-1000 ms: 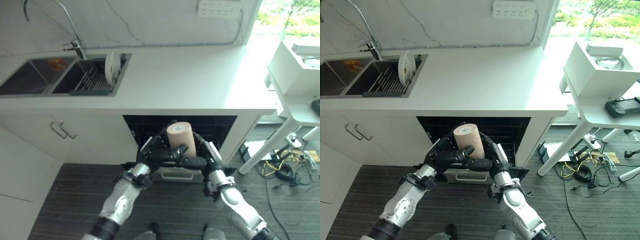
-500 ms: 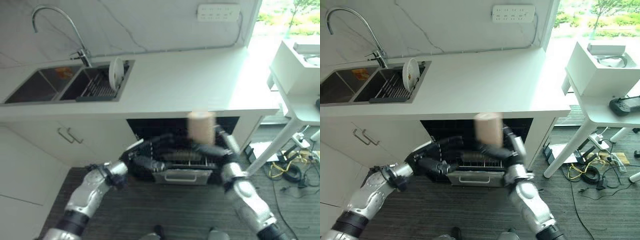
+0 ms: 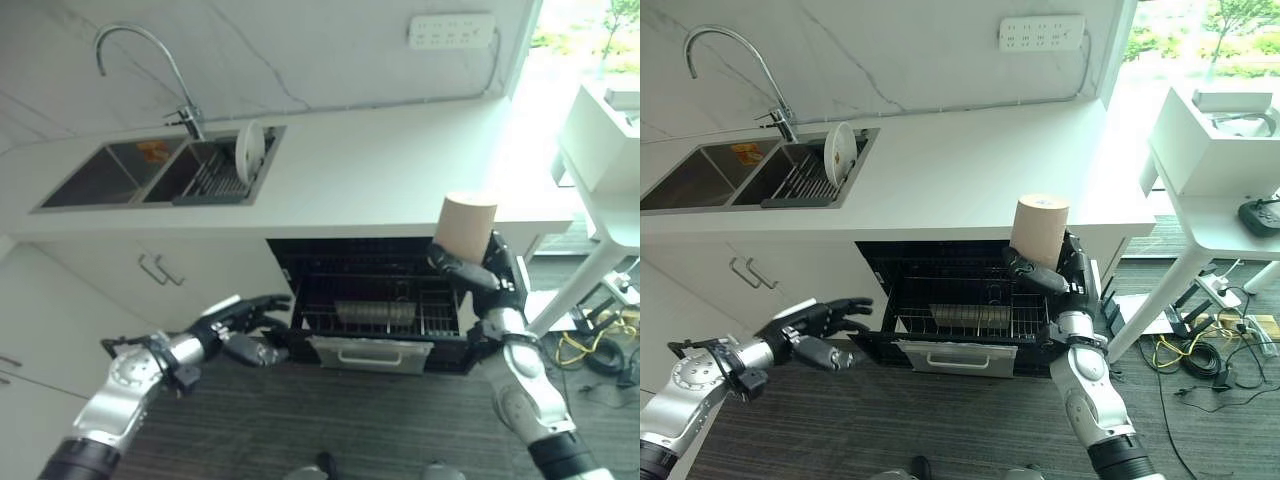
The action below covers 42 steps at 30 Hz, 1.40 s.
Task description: Place the dishes in the dishwasher.
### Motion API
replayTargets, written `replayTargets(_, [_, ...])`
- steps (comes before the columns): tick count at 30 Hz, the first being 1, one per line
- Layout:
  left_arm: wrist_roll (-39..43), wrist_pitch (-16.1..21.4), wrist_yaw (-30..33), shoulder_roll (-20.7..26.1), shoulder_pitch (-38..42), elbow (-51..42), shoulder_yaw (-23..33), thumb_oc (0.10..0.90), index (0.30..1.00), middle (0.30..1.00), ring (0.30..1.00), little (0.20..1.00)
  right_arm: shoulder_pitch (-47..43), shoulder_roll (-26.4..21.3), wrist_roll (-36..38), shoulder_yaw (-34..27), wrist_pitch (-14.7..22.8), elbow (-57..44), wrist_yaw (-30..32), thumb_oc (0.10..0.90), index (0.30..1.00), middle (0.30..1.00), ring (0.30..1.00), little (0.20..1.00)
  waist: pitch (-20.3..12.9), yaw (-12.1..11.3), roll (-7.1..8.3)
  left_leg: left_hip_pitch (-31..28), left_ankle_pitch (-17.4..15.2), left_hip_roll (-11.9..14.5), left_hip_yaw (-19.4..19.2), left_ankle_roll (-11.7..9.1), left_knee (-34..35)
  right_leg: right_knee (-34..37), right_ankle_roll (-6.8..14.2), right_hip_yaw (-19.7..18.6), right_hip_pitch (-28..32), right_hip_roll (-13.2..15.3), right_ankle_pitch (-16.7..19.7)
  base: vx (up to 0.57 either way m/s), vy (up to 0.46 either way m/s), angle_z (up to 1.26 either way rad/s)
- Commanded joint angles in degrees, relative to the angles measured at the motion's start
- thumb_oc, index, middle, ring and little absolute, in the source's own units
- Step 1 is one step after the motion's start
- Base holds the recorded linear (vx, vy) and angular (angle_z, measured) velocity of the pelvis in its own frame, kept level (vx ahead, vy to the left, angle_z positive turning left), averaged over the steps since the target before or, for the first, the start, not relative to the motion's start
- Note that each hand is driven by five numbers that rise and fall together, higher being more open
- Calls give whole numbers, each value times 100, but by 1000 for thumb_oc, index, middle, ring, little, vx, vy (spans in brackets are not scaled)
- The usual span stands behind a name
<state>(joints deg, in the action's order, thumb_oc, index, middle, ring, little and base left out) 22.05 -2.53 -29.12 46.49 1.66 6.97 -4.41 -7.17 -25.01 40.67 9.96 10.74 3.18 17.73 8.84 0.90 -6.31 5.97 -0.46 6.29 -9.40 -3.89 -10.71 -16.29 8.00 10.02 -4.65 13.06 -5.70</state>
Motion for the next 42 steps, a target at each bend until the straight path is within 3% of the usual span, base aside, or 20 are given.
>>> replayTargets(1, [109,726,510,-54,565,-318,189,800,900,900,900,900,-605,125,-245,-156,475,-279,-314,400,300,300,300,300,-236,-56,185,-38,-981,-125,-99,155,-648,-90,163,390,38,-98,-318,25,2,6])
replayTargets(3, [-428,882,1064,-282,519,-243,143,800,900,900,900,900,-623,115,-542,-84,271,-188,-436,400,300,300,300,300,-240,-65,217,-29,-986,-140,-67,160,-648,-90,150,397,45,-104,-334,65,-5,1])
replayTargets(4, [-1334,1273,1580,-388,524,-110,32,800,900,900,900,900,-664,75,-806,37,8,-27,-758,400,300,300,300,300,-231,-72,267,-27,-995,-139,-45,168,-648,-90,138,410,53,-102,-342,84,-17,0])
replayTargets(6, [-1763,1584,1903,-456,547,-83,-48,800,900,900,900,900,-690,26,-904,92,-213,86,-1037,400,300,300,300,300,-231,-76,320,-20,-1000,-132,-27,173,-648,-90,134,421,59,-101,-349,93,-39,1])
replayTargets(10, [-2642,1785,2285,-481,724,-178,-277,800,900,900,900,900,-771,-135,-1201,144,-563,291,-1412,400,300,300,300,300,-226,-66,423,-4,-1011,-110,-20,168,-648,-90,137,465,56,-89,-349,96,-53,4])
replayTargets(19, [-3638,1439,1621,-222,1469,-165,-968,800,900,900,900,900,-1147,-606,-1210,241,-1504,772,-2151,400,300,300,300,300,-43,19,512,111,-973,-78,-15,133,-648,-90,141,485,-75,-95,-307,57,-28,5])
replayTargets(22, [-4051,1162,1899,26,2046,131,-1365,800,900,900,900,900,-1714,-863,-1156,391,-1795,1013,-2201,400,300,300,300,300,179,63,504,257,-912,-63,-22,103,-648,-90,112,447,-235,-122,-261,-85,-1,0])
replayTargets(29, [-3961,1051,1761,81,2871,438,-1884,800,900,900,900,900,-2565,-1079,-1004,503,-2016,1701,-2154,400,300,300,300,300,653,91,461,467,-802,-90,40,80,-648,-90,69,352,-444,-166,-175,-94,3,0])
replayTargets(34, [-4144,1033,1562,142,3535,618,-2362,800,900,900,900,900,-3295,-1306,-1036,621,-1933,2441,-2173,400,300,300,300,300,1046,118,400,631,-689,-106,62,50,-648,-90,56,309,-610,-153,-72,-83,12,3])
replayTargets(42, [-4056,947,1425,222,4250,658,-2741,800,900,900,900,900,-4083,-1419,-713,588,-1914,3175,-1851,400,300,300,300,300,1411,106,327,806,-626,-140,44,16,-648,-90,57,322,-782,-91,12,-72,16,5])
